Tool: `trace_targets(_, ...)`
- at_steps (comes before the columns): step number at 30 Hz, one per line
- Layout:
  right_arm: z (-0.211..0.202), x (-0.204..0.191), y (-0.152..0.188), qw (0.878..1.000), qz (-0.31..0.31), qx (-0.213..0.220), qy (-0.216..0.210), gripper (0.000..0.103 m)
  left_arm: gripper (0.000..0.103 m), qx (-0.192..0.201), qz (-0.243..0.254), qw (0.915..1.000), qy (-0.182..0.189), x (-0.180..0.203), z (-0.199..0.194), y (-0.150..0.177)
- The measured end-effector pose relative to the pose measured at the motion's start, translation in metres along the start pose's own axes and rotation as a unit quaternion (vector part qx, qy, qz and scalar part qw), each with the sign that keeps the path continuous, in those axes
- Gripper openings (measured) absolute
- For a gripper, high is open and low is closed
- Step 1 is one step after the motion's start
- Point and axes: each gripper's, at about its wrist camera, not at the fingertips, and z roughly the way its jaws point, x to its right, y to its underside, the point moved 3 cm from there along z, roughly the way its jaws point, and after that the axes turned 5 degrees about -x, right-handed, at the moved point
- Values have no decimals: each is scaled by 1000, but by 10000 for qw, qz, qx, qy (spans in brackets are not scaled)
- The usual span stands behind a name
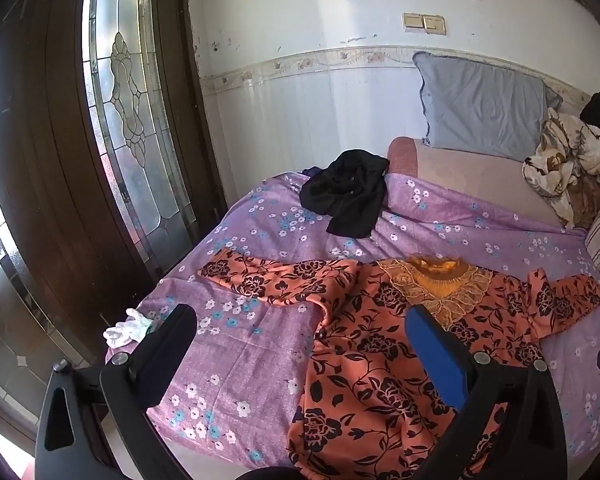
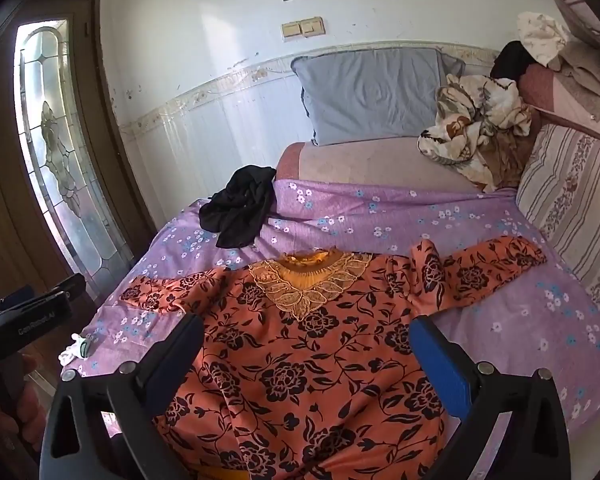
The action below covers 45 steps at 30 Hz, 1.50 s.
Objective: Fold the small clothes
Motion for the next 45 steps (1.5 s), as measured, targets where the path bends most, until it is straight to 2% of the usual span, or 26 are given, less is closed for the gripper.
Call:
trace_targets(6,5,2,-1,10000,38,-60,-7,103,103,-45,5,10000,-80,11,-1,-2)
trace_targets(45,20,3,-1,9987,298,-376,-163,103,103,-166,-67,9996,-205,-3,12,5)
